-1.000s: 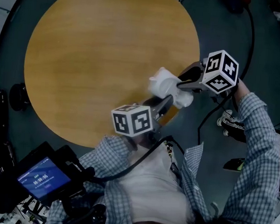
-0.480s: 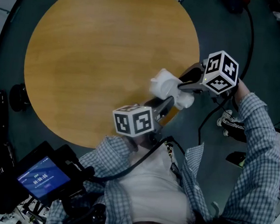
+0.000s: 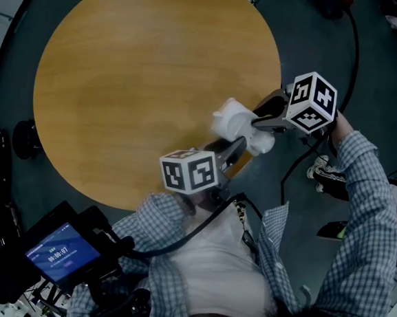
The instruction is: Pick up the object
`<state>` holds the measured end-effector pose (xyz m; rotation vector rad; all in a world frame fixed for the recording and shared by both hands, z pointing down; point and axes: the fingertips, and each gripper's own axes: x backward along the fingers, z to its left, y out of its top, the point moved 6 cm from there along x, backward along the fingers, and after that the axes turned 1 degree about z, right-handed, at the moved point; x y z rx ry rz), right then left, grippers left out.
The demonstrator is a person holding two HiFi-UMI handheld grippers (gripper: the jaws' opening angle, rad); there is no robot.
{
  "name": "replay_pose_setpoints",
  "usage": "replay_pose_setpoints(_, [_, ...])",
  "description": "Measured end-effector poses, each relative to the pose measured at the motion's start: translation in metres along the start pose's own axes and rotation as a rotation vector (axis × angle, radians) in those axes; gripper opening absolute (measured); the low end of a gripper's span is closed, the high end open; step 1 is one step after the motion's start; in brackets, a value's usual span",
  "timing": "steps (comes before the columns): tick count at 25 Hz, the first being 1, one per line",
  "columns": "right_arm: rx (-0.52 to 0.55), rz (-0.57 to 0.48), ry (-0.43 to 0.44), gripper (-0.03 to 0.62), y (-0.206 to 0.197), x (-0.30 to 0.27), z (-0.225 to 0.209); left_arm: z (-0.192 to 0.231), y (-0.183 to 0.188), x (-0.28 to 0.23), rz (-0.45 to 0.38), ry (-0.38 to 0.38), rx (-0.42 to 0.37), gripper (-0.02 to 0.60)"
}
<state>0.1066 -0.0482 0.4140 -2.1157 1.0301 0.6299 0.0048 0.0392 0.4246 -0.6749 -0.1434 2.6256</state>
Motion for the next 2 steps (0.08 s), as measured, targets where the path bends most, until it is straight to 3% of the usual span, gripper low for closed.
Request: replay_pose_setpoints(2, [0.001,0.002,0.001,0.104,-0.0003,0.0002,-0.0001,-0.0001,-0.0002,-0.0004,0.001,0.001,0.0,0.137])
